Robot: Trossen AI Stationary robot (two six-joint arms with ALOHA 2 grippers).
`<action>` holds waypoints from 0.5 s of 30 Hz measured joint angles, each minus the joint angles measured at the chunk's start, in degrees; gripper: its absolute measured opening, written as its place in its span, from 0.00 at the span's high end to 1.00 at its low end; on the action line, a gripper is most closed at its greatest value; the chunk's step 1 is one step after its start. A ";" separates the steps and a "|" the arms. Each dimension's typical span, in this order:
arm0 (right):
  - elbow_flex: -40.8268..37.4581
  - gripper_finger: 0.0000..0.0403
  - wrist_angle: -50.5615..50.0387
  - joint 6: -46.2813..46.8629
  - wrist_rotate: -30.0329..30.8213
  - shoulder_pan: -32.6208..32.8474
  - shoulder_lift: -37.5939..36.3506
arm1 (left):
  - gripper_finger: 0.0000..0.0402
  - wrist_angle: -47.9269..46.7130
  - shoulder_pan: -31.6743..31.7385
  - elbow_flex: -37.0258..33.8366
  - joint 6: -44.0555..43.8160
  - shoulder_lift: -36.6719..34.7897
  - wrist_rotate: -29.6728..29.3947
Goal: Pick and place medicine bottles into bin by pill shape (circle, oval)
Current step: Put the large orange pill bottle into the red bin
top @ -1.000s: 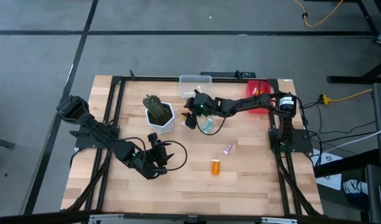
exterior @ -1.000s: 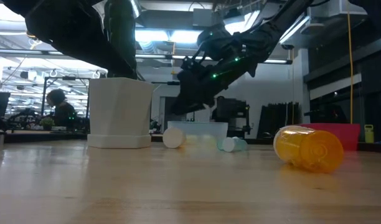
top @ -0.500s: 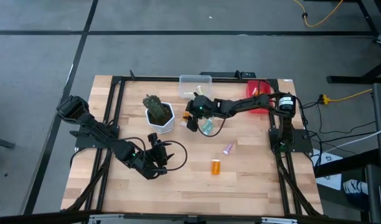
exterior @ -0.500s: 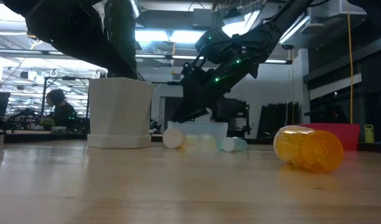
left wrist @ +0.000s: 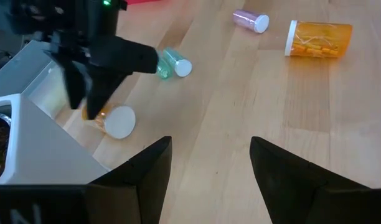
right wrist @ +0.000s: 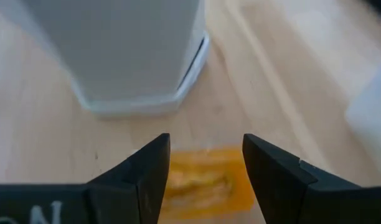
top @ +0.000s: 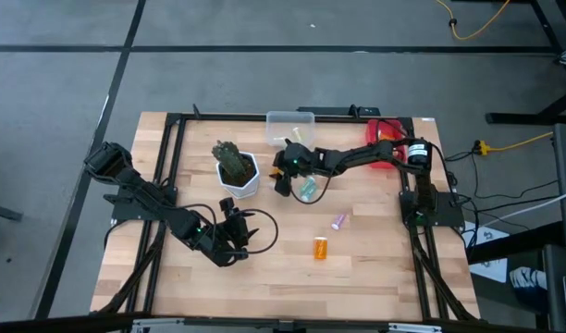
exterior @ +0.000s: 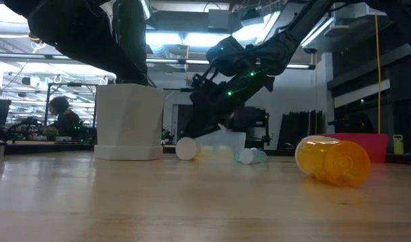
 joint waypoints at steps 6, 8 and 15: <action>0.17 0.49 -3.99 0.25 0.07 -0.11 -0.30 | 0.47 0.00 0.00 0.00 0.02 0.00 0.02; 0.15 0.49 -4.53 0.33 0.13 -0.08 -0.51 | 0.47 0.00 0.00 0.00 0.02 0.00 0.00; 0.17 0.49 -6.90 2.68 0.36 0.48 -0.75 | 0.47 -0.18 -0.02 0.00 0.04 0.00 0.02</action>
